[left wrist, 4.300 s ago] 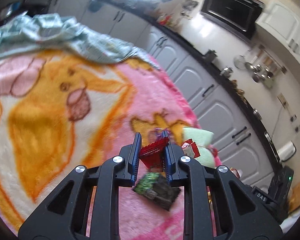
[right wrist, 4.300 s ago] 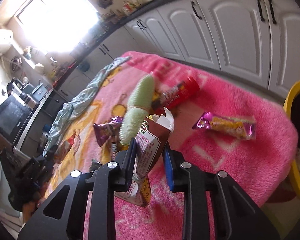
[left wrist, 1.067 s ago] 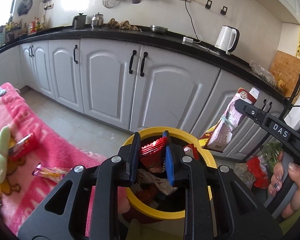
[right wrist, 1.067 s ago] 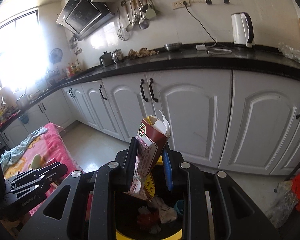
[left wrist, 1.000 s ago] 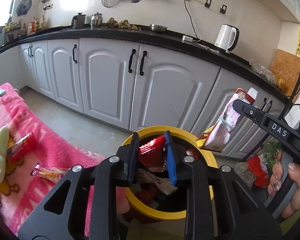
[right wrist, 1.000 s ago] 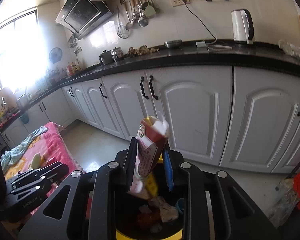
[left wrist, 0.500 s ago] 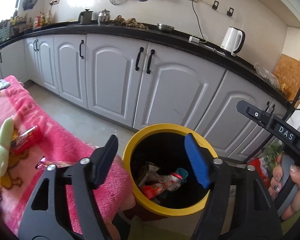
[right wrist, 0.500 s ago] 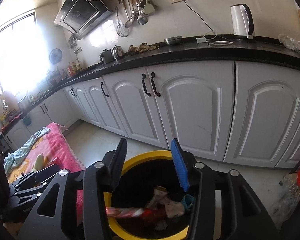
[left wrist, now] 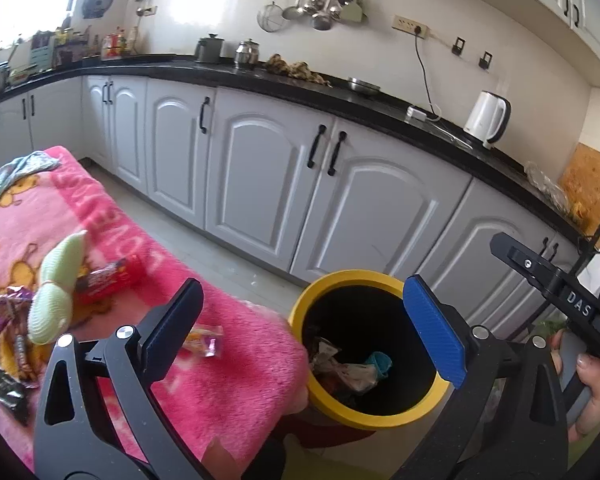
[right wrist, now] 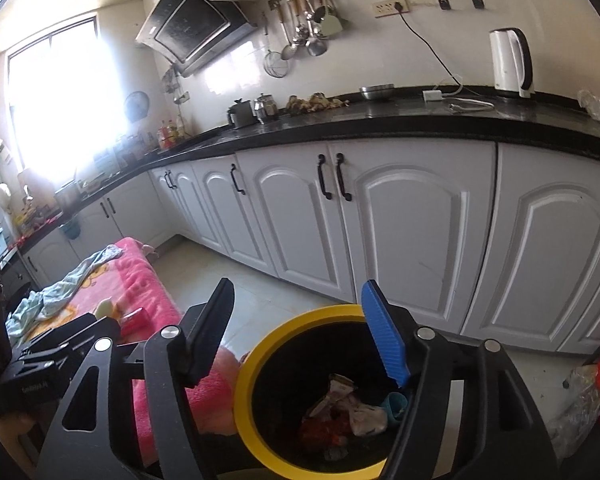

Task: Collect trash
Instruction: 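Move both open tools back over the blanket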

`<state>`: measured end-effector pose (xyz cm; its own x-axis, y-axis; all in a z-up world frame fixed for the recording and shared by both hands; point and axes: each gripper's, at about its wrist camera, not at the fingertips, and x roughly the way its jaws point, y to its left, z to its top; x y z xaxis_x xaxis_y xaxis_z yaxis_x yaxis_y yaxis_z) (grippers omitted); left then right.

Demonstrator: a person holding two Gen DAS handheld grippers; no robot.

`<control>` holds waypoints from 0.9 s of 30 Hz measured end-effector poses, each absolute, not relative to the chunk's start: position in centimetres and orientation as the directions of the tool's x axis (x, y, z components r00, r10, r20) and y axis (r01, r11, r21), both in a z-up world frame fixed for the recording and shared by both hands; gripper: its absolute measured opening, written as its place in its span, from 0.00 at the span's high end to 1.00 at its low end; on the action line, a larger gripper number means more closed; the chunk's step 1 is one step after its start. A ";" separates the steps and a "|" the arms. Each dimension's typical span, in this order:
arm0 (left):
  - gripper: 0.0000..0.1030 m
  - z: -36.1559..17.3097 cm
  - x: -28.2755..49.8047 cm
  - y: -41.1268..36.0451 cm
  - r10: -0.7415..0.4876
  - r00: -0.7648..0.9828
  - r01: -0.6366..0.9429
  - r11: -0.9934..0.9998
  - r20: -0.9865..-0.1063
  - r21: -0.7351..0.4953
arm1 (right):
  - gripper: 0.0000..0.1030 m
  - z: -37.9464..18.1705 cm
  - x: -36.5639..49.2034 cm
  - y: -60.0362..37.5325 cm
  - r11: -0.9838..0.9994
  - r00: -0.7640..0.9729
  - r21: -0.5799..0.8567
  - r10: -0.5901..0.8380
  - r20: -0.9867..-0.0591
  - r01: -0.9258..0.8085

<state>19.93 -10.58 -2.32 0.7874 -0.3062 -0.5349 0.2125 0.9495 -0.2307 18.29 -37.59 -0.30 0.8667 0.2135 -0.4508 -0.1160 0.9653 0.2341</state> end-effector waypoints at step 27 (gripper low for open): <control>0.11 -0.4 16.8 -1.0 -0.180 0.852 0.042 0.959 -0.491 -0.279 | 0.26 1.4 15.6 -28.7 0.937 0.821 0.131 0.348 -0.453 -0.325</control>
